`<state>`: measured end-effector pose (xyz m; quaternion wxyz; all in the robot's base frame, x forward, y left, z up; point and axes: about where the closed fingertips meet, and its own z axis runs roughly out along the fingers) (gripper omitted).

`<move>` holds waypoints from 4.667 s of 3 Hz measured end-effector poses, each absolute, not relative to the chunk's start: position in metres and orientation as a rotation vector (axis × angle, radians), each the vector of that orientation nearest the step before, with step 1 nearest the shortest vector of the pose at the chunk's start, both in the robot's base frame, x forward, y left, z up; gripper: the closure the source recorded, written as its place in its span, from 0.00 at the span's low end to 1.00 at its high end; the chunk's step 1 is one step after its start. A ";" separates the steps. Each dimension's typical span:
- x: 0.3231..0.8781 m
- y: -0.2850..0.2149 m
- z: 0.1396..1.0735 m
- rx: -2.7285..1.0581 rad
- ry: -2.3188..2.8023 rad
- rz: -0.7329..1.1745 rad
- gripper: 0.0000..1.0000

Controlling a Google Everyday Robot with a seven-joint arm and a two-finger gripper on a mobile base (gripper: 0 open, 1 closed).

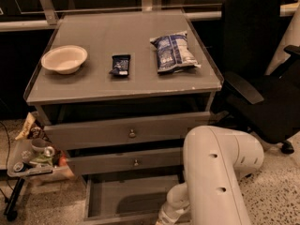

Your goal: Close bottom drawer

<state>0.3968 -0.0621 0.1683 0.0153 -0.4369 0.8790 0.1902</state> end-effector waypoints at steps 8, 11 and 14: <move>0.447 -0.076 0.156 -1.269 2.700 0.447 1.00; 0.477 -0.080 0.156 -1.267 2.662 0.368 1.00; 0.520 -0.073 0.157 -1.305 2.593 0.283 0.81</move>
Offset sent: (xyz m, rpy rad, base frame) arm 0.0000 0.0000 0.0000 0.0000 0.0000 0.0000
